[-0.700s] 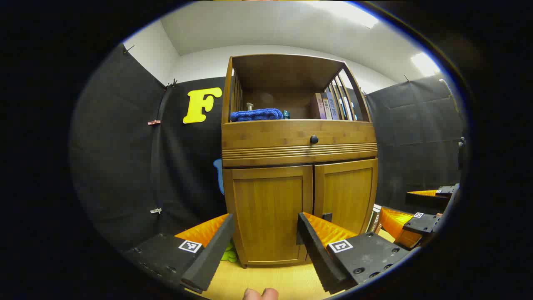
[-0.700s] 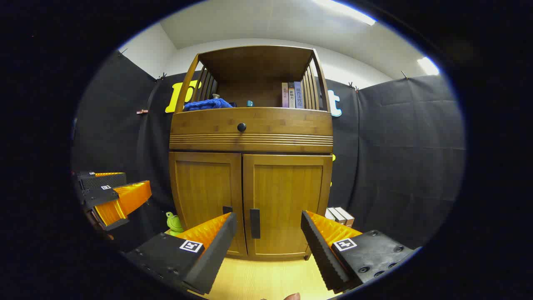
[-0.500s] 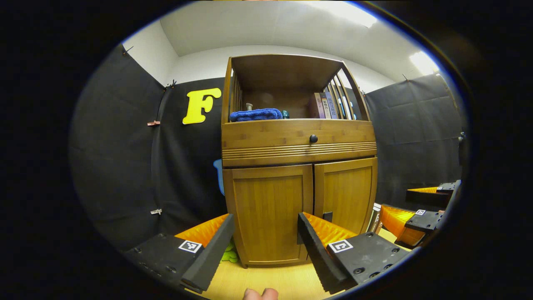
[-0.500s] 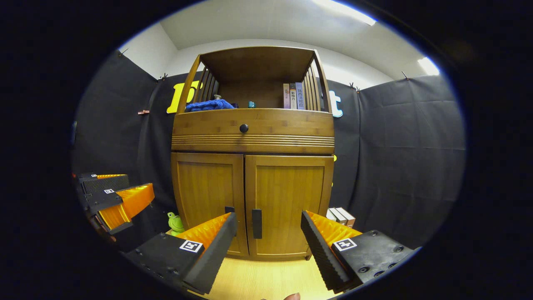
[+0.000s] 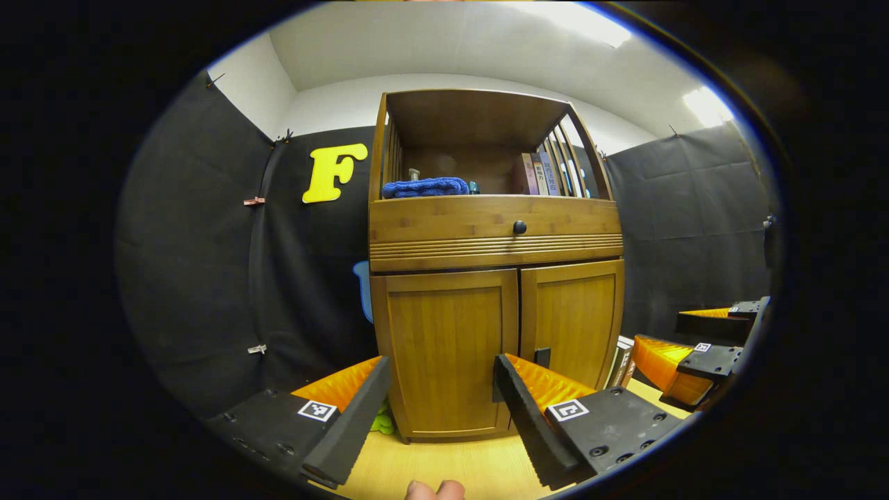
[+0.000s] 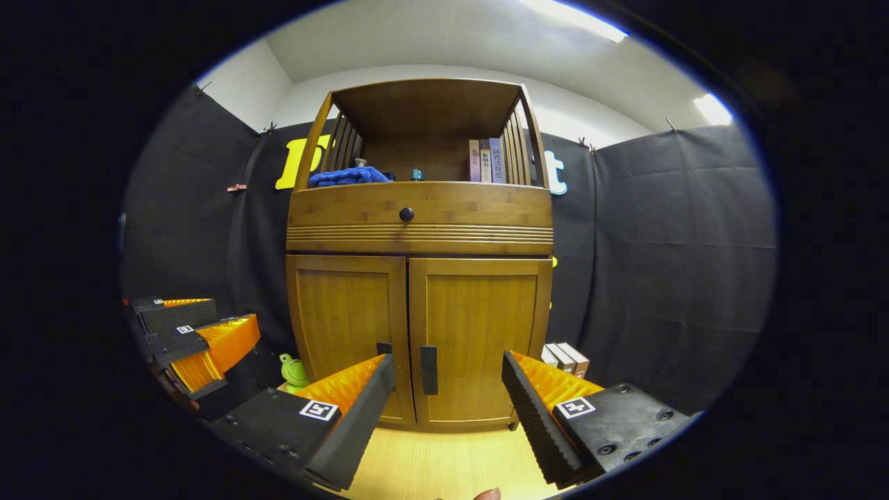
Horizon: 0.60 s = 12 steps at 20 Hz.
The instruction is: Open the right door of the double-door shoe cabinet with the right hand, and open the left door with the left hand.
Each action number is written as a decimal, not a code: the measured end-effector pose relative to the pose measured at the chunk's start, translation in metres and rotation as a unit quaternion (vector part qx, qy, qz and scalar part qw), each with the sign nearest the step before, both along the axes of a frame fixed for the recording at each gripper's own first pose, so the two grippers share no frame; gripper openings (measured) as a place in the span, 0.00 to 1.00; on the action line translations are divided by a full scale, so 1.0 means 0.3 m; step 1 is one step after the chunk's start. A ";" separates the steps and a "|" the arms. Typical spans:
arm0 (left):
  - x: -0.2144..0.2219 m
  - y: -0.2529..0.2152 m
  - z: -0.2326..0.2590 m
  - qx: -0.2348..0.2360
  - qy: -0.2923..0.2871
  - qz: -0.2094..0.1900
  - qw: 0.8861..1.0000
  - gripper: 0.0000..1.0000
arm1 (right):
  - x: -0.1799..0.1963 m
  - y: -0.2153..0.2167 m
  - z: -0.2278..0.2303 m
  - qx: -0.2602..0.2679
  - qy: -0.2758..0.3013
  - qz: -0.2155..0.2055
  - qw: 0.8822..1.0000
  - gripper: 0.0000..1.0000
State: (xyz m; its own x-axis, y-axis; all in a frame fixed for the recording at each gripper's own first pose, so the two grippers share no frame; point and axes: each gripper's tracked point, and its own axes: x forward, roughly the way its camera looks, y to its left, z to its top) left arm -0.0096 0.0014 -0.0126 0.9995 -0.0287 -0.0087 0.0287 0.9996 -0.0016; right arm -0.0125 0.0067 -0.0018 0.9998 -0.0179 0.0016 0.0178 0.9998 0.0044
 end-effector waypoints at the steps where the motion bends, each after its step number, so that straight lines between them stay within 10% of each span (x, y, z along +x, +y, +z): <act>1: -0.001 -0.001 -0.002 0.001 0.001 -0.002 1.000 0.95 | 0.000 0.003 -0.006 -0.002 0.002 -0.001 1.000 0.98; 12: 0.067 0.018 -0.012 -0.011 -0.008 -0.002 1.000 0.95 | 0.154 0.034 -0.096 -0.014 0.008 0.010 1.000 0.98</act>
